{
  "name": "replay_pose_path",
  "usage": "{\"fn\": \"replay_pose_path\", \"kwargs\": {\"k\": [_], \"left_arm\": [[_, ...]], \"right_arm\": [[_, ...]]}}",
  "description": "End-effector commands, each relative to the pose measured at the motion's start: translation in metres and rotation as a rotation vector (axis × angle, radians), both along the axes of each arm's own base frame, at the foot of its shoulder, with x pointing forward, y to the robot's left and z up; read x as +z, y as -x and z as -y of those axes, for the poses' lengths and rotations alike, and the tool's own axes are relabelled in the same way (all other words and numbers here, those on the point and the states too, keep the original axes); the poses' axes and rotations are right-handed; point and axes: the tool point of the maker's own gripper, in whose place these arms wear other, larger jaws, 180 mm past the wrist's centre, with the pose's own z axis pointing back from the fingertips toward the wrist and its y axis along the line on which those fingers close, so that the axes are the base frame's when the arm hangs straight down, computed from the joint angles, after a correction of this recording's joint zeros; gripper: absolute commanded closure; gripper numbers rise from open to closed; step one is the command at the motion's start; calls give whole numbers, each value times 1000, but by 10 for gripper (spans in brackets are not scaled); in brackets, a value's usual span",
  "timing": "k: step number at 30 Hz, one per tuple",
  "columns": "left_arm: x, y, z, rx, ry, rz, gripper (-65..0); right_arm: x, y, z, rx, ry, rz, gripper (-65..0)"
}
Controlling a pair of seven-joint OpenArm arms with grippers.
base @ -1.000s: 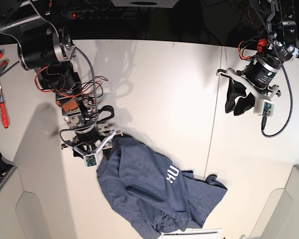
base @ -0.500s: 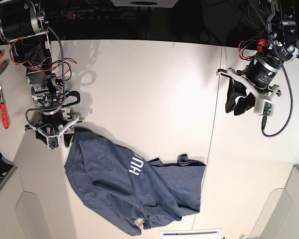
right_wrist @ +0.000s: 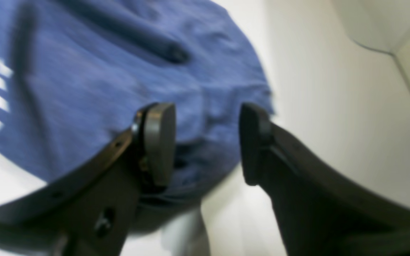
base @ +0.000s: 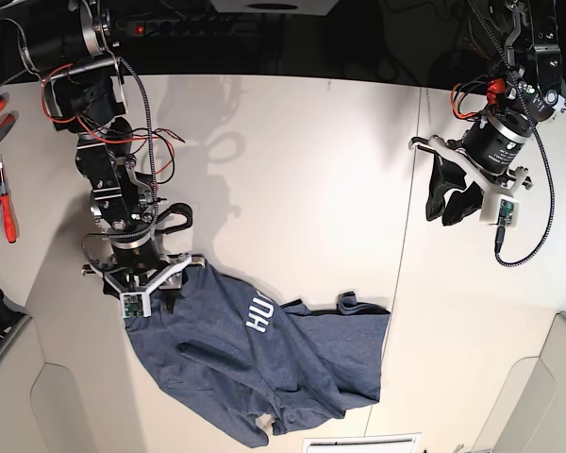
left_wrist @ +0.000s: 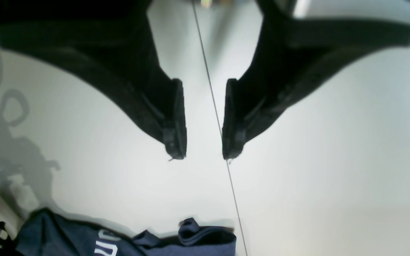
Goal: Layout the t-shirt on the table in an organized manner, then fold the t-shirt properly
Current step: 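Hold the shirt edge with the right gripper and adjust its grip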
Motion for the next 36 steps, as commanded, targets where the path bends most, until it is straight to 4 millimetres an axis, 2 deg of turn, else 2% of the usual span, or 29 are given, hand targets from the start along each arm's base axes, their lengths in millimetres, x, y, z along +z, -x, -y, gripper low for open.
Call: {"fn": "replay_pose_path", "kwargs": {"k": [1,6,11,17,20,23,27,31,34,36], "left_arm": [[13,-6,0,-5,6,47,-211],[13,-6,-1,-4,6,48,-211],[13,-6,-1,-5,5,48,-211],[15,-8,-1,-4,5,54,-211],[16,-9,0,-5,6,59,-211],[16,-9,0,-4,6,59,-211],[17,-10,0,-5,6,62,-211],[20,-14,-1,-4,6,73,-211],[20,-15,-1,-4,6,74,-211],[20,-14,-1,-4,5,73,-211]], "right_arm": [[27,-18,-5,2,-14,79,-278],[35,-27,-25,-17,-114,78,-278],[37,-29,-31,-84,-287,70,-278],[23,-25,-1,-287,-549,-1,-278],[22,-23,9,-308,-582,-4,-278],[16,-21,12,-322,-586,-17,-278],[-6,-12,0,-321,-600,-80,-278],[-24,-2,-30,-262,-648,-141,-278],[-26,0,-40,-259,-663,-148,-278],[-21,-4,-39,-255,-665,-121,-278]]}}
